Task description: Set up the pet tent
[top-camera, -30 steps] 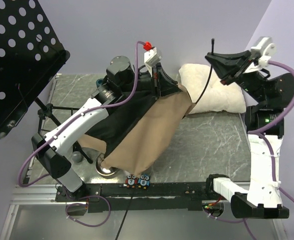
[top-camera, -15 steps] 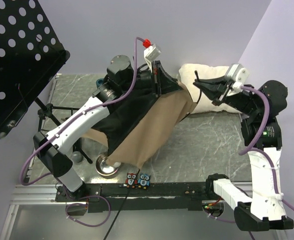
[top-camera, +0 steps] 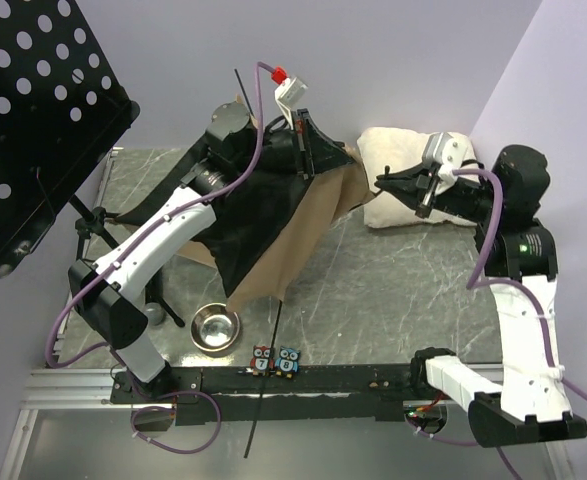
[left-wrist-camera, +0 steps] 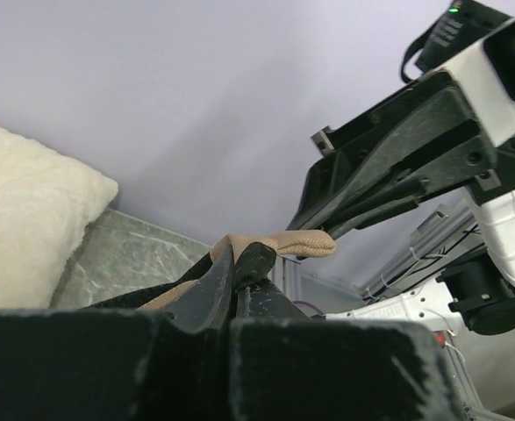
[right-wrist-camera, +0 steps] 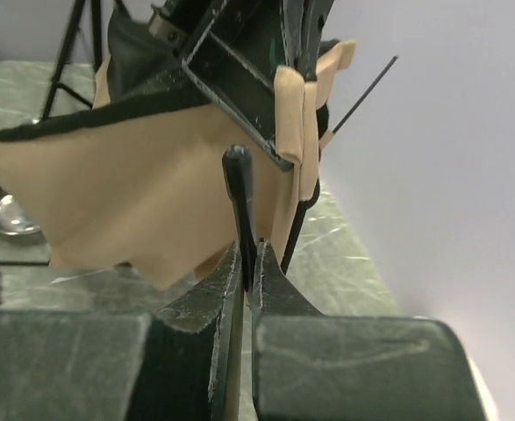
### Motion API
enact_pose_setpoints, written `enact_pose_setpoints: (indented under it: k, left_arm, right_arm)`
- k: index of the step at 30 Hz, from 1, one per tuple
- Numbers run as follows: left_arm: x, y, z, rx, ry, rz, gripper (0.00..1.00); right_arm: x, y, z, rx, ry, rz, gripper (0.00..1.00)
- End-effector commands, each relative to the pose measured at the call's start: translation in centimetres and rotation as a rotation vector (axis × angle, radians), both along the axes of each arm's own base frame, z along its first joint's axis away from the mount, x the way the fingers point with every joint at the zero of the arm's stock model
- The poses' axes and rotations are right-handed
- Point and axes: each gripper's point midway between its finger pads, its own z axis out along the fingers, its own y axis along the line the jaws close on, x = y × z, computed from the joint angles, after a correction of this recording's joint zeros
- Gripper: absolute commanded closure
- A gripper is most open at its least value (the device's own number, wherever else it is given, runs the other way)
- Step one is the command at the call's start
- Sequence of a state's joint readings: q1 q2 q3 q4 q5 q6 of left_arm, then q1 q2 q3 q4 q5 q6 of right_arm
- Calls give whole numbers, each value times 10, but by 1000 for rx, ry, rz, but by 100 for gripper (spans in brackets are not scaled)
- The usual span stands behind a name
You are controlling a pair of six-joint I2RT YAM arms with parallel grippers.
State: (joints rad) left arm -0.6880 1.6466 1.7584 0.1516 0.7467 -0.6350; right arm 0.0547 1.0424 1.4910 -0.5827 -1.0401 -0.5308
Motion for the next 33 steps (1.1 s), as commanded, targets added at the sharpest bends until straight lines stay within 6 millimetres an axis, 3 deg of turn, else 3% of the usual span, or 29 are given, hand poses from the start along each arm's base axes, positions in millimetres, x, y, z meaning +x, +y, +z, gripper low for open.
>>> enact_pose_setpoints:
  k: [1,5,9,18,26,33]
  left_arm:
    - [-77,57,143,-354,-369,-65,99]
    - [-84,56,135,-342,-364,-114,99]
    - [-90,57,132,-337,-362,-149,99]
    - [-103,62,138,-344,-393,-187,99]
    - [-101,63,142,-359,-375,-178,99]
    - [-86,63,143,-365,-347,-120,99]
  right_arm:
    - [-12,4,-76,16,472,26,100]
    - [-23,17,-45,110,457,135,100]
    - [-30,26,-31,164,529,224,100]
    - [-23,31,-56,153,847,244,100]
    - [-33,33,-70,102,838,254,100]
    - [-42,31,-79,72,798,247,100]
